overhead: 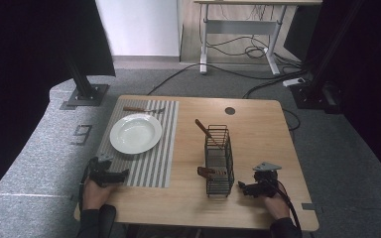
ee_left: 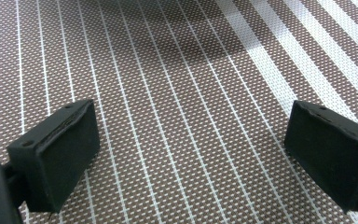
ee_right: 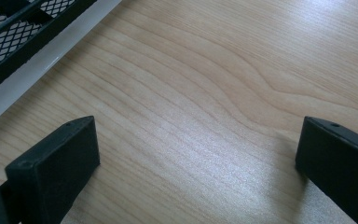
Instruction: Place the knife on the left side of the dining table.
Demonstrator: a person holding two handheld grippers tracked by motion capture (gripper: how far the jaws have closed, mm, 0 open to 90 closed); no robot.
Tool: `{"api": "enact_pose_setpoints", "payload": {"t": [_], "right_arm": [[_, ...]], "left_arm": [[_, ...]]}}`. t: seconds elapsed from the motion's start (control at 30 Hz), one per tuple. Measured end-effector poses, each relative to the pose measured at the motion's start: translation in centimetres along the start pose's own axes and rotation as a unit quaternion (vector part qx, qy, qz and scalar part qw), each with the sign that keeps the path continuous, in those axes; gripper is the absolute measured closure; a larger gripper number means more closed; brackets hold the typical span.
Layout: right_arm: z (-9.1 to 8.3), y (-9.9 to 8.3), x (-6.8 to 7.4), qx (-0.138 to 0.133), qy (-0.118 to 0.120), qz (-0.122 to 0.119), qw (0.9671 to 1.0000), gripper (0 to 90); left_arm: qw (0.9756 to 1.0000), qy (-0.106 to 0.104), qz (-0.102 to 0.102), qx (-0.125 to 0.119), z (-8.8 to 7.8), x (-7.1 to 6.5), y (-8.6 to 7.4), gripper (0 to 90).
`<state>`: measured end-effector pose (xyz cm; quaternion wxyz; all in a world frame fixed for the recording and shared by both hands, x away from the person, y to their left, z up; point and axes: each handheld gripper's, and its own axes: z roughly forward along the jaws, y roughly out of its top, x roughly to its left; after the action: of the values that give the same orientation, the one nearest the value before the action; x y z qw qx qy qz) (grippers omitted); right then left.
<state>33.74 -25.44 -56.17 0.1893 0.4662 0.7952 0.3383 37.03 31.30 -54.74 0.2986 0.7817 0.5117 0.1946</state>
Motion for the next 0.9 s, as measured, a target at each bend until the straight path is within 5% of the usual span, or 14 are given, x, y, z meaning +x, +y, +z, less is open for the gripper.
{"api": "enact_pose_setpoints", "payload": {"t": [0.9], "right_arm": [[0.03, 0.03, -0.26, 0.0, -0.001, 0.001, 1.0, 0.0]], "left_arm": [[1.0, 0.001, -0.004, 0.004, 0.14, -0.34, 0.09, 0.0]]}}
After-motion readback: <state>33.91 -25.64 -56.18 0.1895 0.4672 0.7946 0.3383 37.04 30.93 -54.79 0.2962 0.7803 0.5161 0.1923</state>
